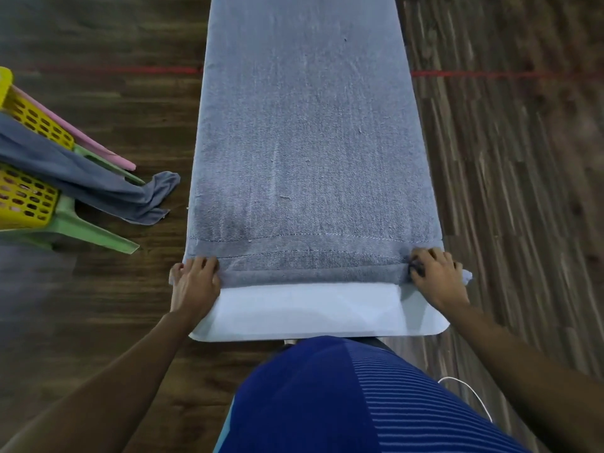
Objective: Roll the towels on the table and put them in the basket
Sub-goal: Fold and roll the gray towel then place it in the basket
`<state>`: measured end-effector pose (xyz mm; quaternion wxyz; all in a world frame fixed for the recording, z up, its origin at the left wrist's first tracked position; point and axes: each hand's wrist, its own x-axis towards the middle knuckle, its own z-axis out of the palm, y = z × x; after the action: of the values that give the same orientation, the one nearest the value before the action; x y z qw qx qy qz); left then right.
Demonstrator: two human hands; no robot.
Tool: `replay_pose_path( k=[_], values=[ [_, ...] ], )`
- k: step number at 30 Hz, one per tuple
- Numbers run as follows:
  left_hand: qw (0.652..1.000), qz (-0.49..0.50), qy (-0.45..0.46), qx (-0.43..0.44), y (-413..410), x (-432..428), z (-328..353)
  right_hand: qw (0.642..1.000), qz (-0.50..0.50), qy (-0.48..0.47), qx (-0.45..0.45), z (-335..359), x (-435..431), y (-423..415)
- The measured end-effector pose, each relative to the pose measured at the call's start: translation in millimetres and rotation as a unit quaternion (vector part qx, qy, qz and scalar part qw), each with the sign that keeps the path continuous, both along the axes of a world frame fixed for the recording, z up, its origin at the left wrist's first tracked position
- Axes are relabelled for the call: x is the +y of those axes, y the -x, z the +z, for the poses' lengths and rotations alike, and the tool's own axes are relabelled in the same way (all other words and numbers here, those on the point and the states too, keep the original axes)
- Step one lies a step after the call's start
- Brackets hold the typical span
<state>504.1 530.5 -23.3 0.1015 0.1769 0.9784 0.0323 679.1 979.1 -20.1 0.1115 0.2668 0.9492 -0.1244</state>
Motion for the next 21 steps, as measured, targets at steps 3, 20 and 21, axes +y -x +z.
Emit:
replay_pose_path(
  k=[3, 20, 21],
  values=[
    [0.998, 0.005, -0.028, 0.054, -7.1, 2.9, -2.8, 0.997, 0.033, -0.025, 0.071, -4.5, -6.6, -5.5],
    [0.991, -0.047, -0.129, -0.009, -16.7, 16.6, -10.6, 0.998, 0.040, -0.015, 0.046, -12.0, -17.9, -8.8],
    [0.991, -0.043, -0.129, -0.015, -14.9, 17.4, -10.1, 0.998, 0.047, -0.010, 0.044, -9.0, -15.1, -5.2]
  ],
)
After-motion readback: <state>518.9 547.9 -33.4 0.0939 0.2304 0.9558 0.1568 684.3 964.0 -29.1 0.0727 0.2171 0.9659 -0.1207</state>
